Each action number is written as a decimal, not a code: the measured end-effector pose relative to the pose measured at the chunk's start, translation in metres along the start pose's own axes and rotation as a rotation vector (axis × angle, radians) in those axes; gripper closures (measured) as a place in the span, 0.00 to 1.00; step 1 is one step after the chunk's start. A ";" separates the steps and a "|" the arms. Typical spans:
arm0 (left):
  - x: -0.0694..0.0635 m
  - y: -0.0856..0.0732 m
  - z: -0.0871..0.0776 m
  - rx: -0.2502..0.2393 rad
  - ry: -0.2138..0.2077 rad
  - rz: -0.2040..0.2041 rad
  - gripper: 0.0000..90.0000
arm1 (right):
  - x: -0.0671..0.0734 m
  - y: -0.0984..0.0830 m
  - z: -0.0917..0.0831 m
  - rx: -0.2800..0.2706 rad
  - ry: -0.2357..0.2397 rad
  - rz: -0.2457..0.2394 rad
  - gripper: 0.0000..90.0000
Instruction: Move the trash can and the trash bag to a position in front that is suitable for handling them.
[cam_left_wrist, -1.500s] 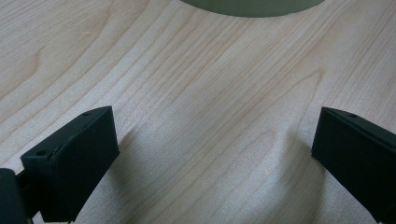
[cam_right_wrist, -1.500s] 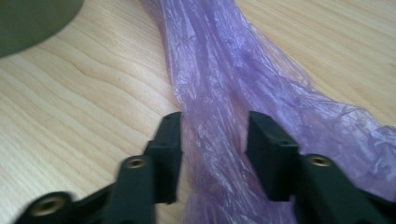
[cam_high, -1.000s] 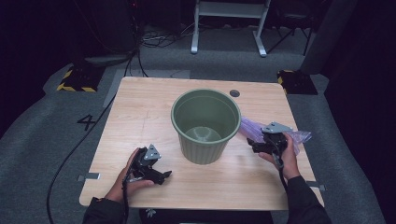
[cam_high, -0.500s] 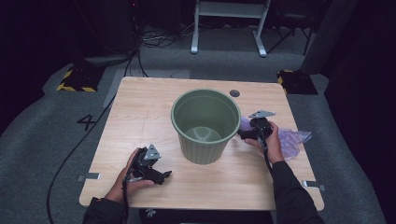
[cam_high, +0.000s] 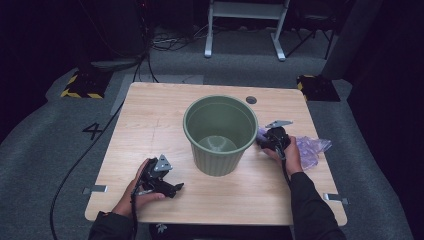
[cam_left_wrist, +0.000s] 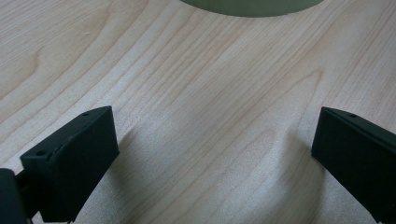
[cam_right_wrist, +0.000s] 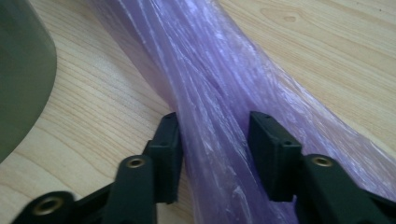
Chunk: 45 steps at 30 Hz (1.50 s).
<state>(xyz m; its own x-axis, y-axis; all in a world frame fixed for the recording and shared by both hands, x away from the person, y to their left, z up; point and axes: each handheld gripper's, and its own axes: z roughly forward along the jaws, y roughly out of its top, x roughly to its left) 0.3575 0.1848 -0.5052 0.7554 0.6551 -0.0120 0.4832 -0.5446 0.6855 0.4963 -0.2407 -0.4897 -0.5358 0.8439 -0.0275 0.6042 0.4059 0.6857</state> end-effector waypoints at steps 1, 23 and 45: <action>0.000 0.000 0.000 0.000 0.000 0.000 0.00 | -0.002 -0.001 -0.001 0.002 0.008 -0.004 0.72; 0.000 0.000 0.000 0.001 0.002 0.000 0.00 | -0.011 -0.018 -0.045 -0.148 0.015 -0.027 1.00; 0.000 0.000 0.000 0.001 0.002 -0.001 0.00 | 0.002 0.009 -0.101 -0.368 0.012 -0.095 1.00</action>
<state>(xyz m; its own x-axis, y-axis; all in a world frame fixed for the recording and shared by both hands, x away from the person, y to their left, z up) 0.3576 0.1845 -0.5051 0.7540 0.6568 -0.0112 0.4843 -0.5443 0.6850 0.4411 -0.2704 -0.4102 -0.5876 0.8033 -0.0968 0.3001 0.3275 0.8959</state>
